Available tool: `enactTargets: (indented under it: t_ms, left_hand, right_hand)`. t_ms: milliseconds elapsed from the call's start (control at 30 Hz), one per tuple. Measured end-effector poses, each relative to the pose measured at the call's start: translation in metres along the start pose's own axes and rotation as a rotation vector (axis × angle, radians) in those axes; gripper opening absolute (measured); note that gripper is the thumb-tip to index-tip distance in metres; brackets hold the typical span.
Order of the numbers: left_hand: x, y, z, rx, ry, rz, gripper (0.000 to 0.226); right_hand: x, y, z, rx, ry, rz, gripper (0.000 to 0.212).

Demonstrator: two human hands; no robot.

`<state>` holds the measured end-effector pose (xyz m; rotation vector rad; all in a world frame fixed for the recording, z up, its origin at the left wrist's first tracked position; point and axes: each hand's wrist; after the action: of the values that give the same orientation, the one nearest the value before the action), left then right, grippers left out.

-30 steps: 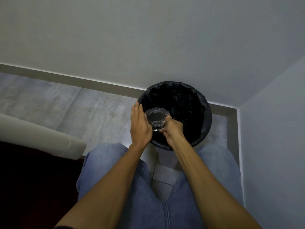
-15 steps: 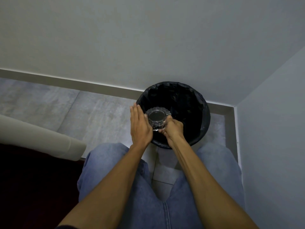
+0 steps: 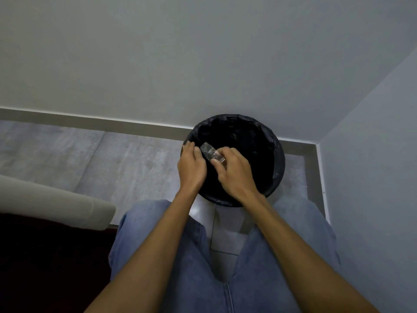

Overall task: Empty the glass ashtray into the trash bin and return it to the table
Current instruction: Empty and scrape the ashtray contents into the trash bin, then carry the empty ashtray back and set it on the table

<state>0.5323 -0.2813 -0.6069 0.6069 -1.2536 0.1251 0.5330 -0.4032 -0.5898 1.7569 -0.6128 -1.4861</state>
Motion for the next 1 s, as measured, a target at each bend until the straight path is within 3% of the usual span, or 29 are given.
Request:
enactTargets:
  t_ms: [167, 267, 433, 533, 767, 900, 1000]
  left_hand:
    - [0.048, 0.013, -0.008, -0.029, 0.402, 0.363, 0.027]
    - [0.091, 0.033, 0.012, -0.097, 0.518, 0.399, 0.014]
    - [0.177, 0.077, 0.047, -0.113, 0.641, 0.456, 0.025]
    - [0.238, 0.102, 0.069, -0.140, 0.644, 0.430, 0.029]
    - [0.349, 0.165, 0.127, -0.056, 0.679, 0.489, 0.023]
    - [0.401, 0.201, 0.163, 0.015, 0.639, 0.587, 0.023]
    - [0.425, 0.233, 0.184, 0.091, 0.572, 0.597, 0.024]
  right_hand:
    - [-0.020, 0.031, 0.014, -0.014, 0.184, 0.146, 0.023]
    - [-0.051, 0.071, 0.028, -0.060, 0.236, 0.185, 0.022]
    - [-0.111, 0.165, 0.039, -0.144, 0.261, 0.144, 0.025]
    - [-0.147, 0.223, 0.039, -0.201, 0.081, 0.034, 0.029]
    - [-0.219, 0.343, 0.039, -0.285, -0.660, -0.486, 0.045]
    - [-0.273, 0.378, 0.049, -0.473, -0.610, -0.435, 0.023]
    - [-0.307, 0.392, 0.049, -0.508, -0.520, -0.397, 0.028]
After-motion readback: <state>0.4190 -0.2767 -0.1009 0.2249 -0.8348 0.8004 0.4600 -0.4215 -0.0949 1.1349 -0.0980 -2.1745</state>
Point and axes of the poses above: each hand's wrist, its own z-axis away from the middle knuckle, its own y-axis out of the back of the hand, x = y × z, and after that the axes turned 9 degrees about z, right-handed
